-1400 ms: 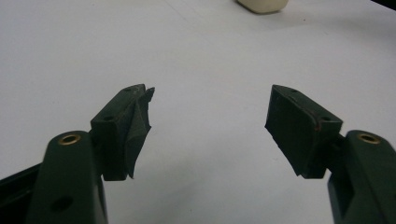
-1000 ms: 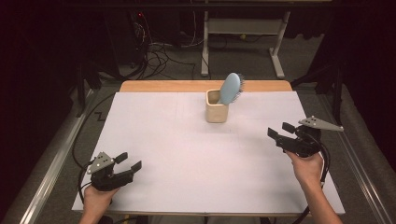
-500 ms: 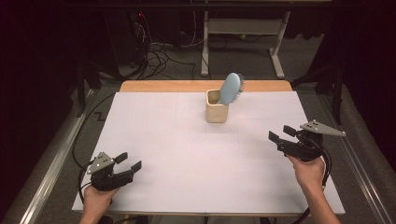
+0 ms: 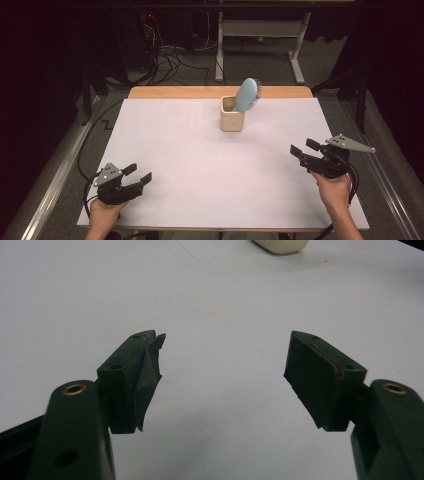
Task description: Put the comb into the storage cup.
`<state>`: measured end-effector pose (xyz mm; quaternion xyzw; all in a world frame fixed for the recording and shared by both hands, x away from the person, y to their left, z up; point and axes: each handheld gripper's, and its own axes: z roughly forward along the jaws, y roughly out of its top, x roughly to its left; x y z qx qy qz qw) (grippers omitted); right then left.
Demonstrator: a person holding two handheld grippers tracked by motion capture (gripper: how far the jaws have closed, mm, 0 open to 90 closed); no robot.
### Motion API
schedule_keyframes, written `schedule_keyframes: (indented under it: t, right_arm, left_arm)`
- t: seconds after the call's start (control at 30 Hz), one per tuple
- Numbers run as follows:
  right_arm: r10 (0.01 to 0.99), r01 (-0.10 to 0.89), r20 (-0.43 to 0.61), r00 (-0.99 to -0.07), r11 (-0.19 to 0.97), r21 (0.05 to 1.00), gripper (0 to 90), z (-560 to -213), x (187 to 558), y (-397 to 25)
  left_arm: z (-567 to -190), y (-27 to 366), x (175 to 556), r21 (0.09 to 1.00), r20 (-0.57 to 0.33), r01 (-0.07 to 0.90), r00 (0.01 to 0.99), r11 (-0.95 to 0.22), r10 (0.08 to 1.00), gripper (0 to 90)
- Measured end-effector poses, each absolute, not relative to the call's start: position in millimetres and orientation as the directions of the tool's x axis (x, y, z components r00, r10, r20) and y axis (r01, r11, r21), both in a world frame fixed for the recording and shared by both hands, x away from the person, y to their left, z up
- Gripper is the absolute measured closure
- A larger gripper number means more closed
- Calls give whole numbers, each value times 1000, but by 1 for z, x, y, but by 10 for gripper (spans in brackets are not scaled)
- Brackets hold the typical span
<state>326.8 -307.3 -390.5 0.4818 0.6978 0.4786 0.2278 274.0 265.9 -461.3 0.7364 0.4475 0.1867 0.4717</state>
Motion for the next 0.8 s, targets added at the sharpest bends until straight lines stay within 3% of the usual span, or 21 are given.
schedule_keyframes:
  t: [0.8]
  right_arm:
    - [888, 450, 154, -433, 65, 891, 328, -401, 310, -314]
  left_arm:
    - [-461, 265, 274, 863, -147, 482, 530, -154, 835, 309]
